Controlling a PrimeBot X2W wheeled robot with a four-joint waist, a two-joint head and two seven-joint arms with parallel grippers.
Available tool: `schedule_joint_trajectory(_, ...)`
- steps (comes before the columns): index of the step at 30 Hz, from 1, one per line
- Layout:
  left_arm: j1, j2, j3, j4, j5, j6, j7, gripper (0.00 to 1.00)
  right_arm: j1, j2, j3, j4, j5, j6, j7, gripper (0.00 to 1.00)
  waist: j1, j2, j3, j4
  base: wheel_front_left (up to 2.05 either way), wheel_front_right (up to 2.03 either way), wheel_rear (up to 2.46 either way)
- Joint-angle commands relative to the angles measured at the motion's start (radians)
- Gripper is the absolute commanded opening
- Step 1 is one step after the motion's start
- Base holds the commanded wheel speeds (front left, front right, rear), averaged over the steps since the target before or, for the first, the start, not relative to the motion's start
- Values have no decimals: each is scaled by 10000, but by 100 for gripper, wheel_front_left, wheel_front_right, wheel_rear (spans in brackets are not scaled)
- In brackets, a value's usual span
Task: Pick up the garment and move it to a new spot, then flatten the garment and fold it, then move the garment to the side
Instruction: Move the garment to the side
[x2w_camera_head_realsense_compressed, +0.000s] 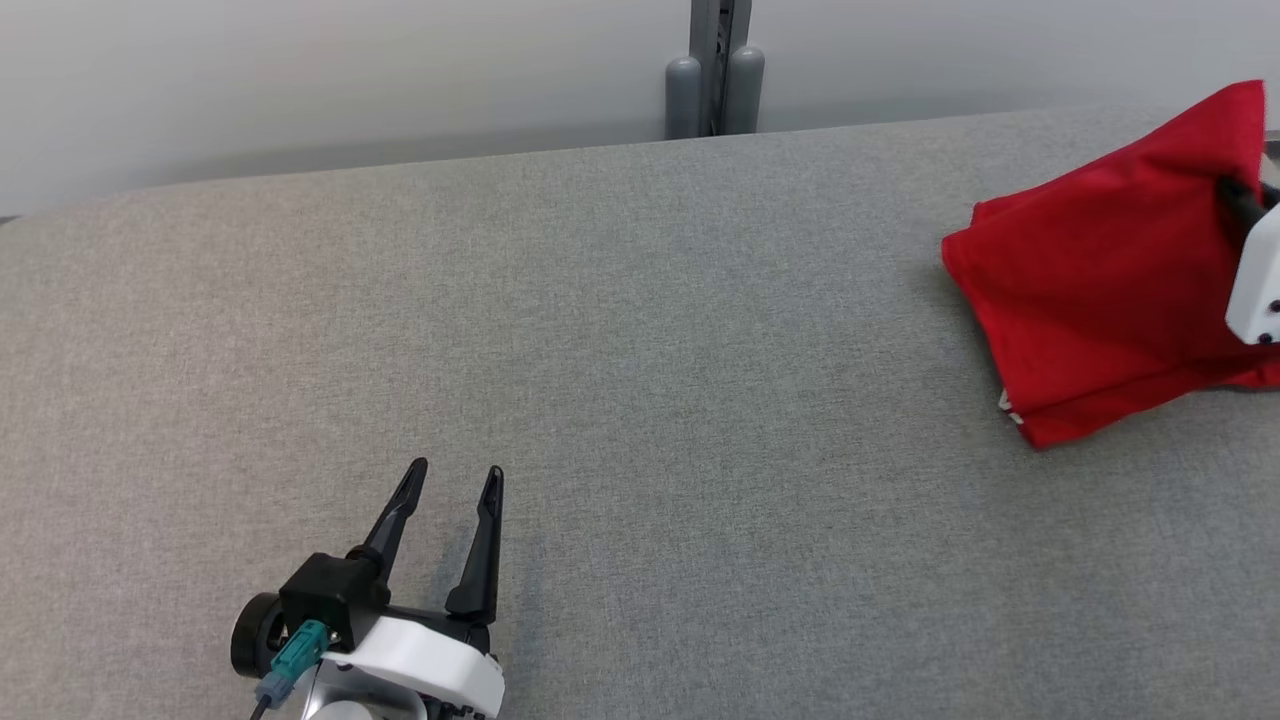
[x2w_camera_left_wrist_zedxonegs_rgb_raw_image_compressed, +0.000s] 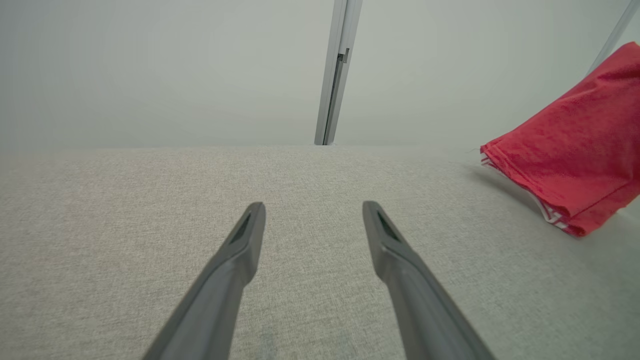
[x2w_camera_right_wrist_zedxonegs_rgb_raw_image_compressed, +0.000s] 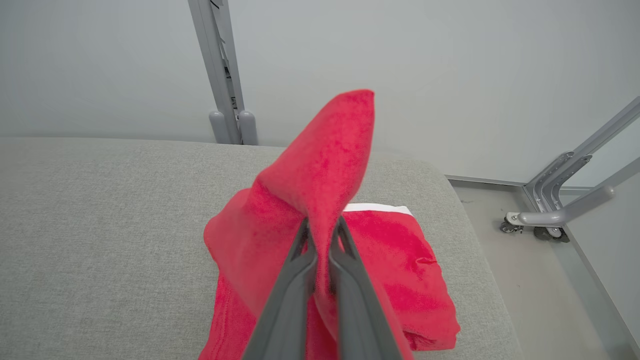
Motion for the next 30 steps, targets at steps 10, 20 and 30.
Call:
schedule_joint_trajectory(10,-415,62,47,-97,212,-112,-45,100,-980,-1061,-193,876,-1052,0,-244,0,0,0,862,324,0,0,0)
schedule_joint_trajectory(20,-900,91,-66,-255,388,-187,-45,100,-1698,-1929,-382,2310,-2887,0,-522,0,0,0,1987,839,0,0,0)
schedule_joint_trajectory(30,-1108,112,-31,-366,438,-156,-45,100,-2154,-2385,-426,2926,-4708,0,-788,0,0,0,2674,1074,0,0,0)
